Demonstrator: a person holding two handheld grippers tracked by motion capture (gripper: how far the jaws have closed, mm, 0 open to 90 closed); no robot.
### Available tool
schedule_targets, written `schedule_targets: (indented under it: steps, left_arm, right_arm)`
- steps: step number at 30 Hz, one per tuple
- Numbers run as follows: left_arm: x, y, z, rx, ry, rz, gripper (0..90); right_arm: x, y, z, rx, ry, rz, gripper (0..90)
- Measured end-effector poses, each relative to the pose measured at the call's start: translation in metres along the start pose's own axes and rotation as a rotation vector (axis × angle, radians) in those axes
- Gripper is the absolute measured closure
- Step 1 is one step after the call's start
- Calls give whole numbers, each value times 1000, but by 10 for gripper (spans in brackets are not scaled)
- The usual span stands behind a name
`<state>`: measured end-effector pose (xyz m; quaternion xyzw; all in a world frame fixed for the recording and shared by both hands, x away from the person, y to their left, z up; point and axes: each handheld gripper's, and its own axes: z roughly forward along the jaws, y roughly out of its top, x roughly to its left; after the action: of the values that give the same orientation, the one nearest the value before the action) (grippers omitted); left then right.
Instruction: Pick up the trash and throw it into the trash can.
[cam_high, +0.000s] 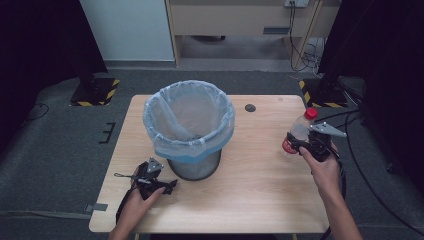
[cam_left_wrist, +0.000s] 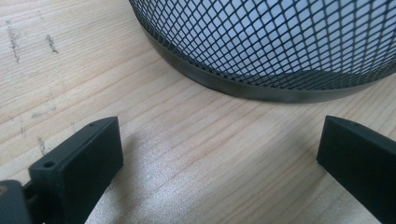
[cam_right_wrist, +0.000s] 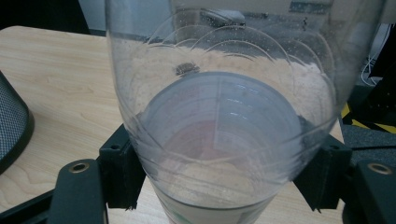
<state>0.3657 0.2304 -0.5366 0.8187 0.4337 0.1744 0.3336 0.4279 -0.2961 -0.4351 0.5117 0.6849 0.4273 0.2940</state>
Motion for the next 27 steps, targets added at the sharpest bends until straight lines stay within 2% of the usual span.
schedule_targets:
  steps: [5, 13, 23, 27]
  left_arm:
    - [0, 0, 0, 0, 0, 0, 0]
    - [0, 0, 0, 0, 0, 0, 0]
    - [0, 0, 0, 0, 0, 0, 0]
    - [0, 0, 0, 0, 0, 0, 0]
  right_arm:
    - [7, 16, 0, -8, 13, -6, 286]
    - [14, 31, 7, -9, 31, -2, 287]
    - [18, 48, 14, -18, 45, 15, 288]
    - [19, 61, 19, -31, 49, 26, 288]
